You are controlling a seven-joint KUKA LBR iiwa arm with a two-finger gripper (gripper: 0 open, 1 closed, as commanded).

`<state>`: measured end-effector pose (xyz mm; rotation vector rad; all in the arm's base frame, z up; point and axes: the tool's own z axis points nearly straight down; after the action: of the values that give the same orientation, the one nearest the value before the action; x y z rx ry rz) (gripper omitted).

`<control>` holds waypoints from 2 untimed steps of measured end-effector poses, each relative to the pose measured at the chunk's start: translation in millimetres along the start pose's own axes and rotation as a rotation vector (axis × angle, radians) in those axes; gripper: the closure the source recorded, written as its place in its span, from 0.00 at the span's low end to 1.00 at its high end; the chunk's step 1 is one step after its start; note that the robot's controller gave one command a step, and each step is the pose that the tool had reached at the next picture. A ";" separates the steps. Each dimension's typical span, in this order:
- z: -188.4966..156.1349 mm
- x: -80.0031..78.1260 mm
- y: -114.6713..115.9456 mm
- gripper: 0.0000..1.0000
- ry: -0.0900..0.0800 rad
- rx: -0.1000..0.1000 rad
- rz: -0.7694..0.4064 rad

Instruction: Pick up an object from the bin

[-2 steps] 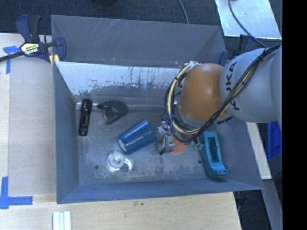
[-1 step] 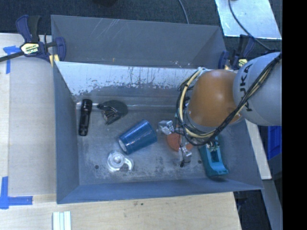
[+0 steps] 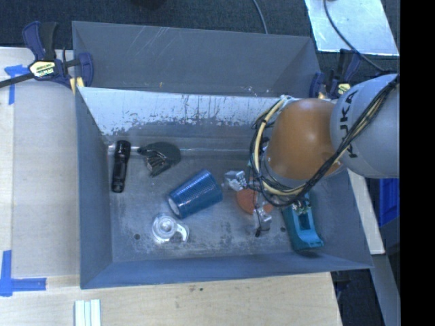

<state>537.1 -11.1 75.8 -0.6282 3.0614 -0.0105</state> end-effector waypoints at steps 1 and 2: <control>-13.2 4.5 -0.4 0.00 -0.001 0.000 -0.001; 6.4 -6.0 -55.7 0.00 -0.004 0.002 0.136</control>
Offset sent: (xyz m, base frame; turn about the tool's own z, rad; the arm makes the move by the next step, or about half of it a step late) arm 0.0265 -0.0466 -0.0058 0.1318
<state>564.7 -59.9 70.1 -0.4174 3.0928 -0.0107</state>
